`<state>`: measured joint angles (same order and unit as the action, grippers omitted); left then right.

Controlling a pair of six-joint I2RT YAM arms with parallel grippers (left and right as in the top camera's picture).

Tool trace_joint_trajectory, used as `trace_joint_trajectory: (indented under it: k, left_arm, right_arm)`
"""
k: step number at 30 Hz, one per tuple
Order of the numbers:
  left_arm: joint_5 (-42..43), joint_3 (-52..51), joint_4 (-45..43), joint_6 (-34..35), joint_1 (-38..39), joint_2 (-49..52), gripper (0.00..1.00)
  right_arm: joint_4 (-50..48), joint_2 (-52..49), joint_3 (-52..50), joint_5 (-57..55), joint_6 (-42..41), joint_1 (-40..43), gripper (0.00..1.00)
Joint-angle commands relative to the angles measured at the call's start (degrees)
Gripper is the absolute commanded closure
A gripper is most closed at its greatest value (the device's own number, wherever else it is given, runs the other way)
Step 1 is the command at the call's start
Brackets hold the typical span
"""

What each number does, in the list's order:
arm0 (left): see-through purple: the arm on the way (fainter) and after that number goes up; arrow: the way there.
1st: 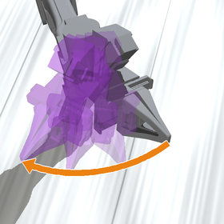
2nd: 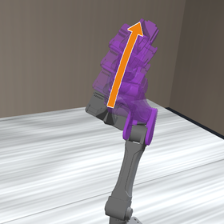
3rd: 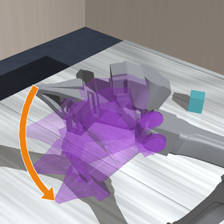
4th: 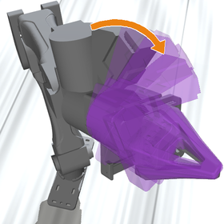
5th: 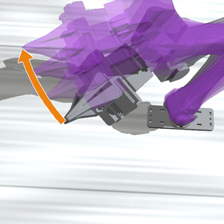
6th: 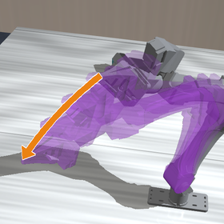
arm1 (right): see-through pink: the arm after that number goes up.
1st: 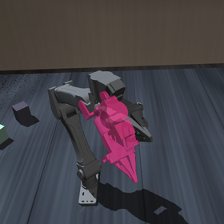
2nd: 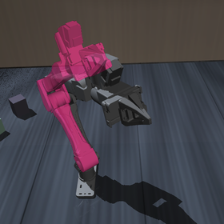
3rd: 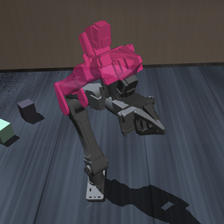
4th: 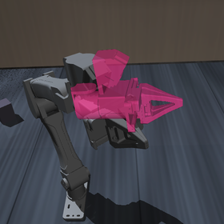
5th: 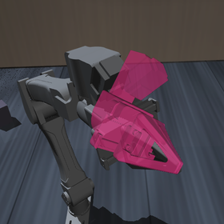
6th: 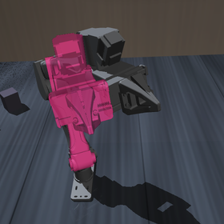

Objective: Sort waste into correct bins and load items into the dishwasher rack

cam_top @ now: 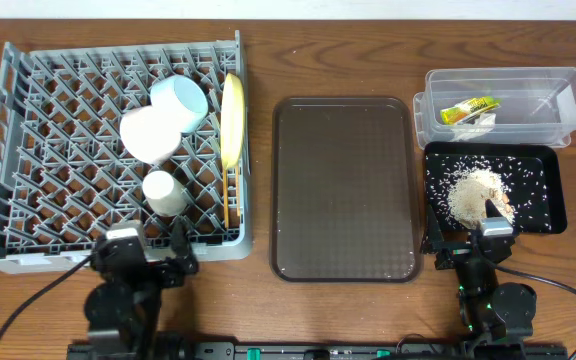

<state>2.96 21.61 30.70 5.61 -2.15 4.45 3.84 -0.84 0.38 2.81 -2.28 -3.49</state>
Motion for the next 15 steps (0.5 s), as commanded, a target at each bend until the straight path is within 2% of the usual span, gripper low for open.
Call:
trace_joint_trajectory:
  k: [1,6,8,12,15]
  left_arm:
    - [-0.7,-6.0,-8.0,1.0,0.8,-4.0,0.02]
    - [-0.9,-14.7,-26.4,-0.5,0.9,-4.3,0.02]
    - [-0.9,-17.8,-31.0,-0.7,0.9,-4.3,0.02]
    - [0.1,-21.5,-31.3,-0.7,0.9,-4.3,0.02]
    - [0.4,-21.4,-26.9,-0.7,1.1,-4.3,0.02]
  right_arm:
    - [0.2,0.3,-0.1,0.1,0.6,-0.7,0.01]
    - [0.2,0.3,-0.1,0.1,0.6,-0.7,0.01]
    - [0.2,0.3,-0.1,0.1,0.6,-0.7,0.01]
    - [0.2,0.3,-0.1,0.1,0.6,-0.7,0.01]
    - [0.2,0.3,-0.1,0.1,0.6,-0.7,0.01]
